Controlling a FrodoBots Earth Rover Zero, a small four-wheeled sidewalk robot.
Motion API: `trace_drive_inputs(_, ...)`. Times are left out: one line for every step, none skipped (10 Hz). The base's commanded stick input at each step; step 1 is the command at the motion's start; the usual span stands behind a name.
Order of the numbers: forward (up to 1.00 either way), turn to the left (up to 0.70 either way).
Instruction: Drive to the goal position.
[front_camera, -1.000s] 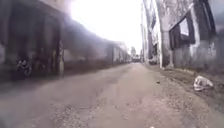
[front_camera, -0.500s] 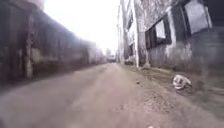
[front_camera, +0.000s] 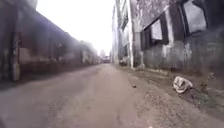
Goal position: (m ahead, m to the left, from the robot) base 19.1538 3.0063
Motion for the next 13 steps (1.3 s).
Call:
trace_drive_inputs(0.5,0.01)
trace_drive_inputs(0.5,0.01)
trace_drive_inputs(0.5,0.01)
trace_drive_inputs(0.5,0.01)
trace_drive_inputs(0.5,0.01)
trace_drive_inputs(0.5,0.01)
trace_drive_inputs(0.5,0.01)
trace_drive_inputs(0.5,0.01)
trace_drive_inputs(0.5,0.01)
trace_drive_inputs(0.5,0.01)
trace_drive_inputs(0.5,0.01)
trace_drive_inputs(0.5,0.01)
trace_drive_inputs(0.5,0.01)
